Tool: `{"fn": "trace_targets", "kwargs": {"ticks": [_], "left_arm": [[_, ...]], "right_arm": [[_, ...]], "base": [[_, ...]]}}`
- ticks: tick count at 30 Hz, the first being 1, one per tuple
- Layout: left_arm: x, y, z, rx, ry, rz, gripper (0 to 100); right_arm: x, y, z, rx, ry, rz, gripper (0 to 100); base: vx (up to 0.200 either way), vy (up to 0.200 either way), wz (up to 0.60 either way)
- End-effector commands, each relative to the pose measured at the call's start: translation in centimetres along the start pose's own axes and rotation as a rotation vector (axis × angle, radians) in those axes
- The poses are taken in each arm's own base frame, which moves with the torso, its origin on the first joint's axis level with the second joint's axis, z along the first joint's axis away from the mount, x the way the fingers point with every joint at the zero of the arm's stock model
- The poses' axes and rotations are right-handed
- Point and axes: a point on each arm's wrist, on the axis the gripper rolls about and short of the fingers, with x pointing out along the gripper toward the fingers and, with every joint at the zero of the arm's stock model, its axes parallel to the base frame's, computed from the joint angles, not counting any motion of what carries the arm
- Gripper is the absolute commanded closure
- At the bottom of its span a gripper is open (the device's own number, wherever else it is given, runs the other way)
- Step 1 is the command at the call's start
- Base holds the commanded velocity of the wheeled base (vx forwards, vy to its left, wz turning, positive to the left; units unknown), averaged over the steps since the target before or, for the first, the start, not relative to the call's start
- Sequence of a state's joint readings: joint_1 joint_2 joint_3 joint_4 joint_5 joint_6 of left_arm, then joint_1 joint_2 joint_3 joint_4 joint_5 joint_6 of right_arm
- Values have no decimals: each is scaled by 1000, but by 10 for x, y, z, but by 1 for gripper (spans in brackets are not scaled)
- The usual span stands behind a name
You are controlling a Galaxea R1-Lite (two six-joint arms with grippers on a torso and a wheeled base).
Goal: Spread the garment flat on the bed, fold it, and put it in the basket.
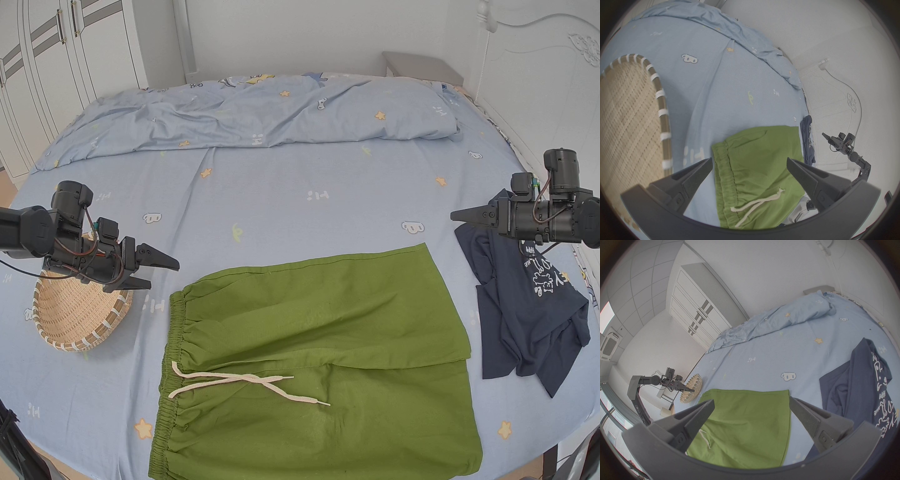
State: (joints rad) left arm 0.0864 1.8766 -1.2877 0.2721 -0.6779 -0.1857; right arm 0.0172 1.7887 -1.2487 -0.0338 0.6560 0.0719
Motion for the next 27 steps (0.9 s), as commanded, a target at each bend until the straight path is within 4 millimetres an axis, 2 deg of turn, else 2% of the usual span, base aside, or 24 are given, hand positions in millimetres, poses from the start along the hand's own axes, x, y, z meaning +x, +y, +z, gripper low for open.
{"fn": "trace_targets", "kwargs": {"ticks": [1, 6, 18, 27], "left_arm": [[33, 19, 3, -31, 60, 6, 0], [45, 31, 0, -56, 87, 14, 0], [66, 41, 2, -53, 90, 6, 0], [72, 43, 4, -37, 75, 0, 0]], "right_arm": [[27, -23, -9, 38, 45, -6, 0], [27, -23, -8, 37, 42, -5, 0], [28, -21, -9, 38, 47, 1, 0], [28, -21, -10, 39, 48, -1, 0]], "base": [[0, 0, 0], [0, 0, 0], [0, 0, 0], [0, 0, 0]]}}
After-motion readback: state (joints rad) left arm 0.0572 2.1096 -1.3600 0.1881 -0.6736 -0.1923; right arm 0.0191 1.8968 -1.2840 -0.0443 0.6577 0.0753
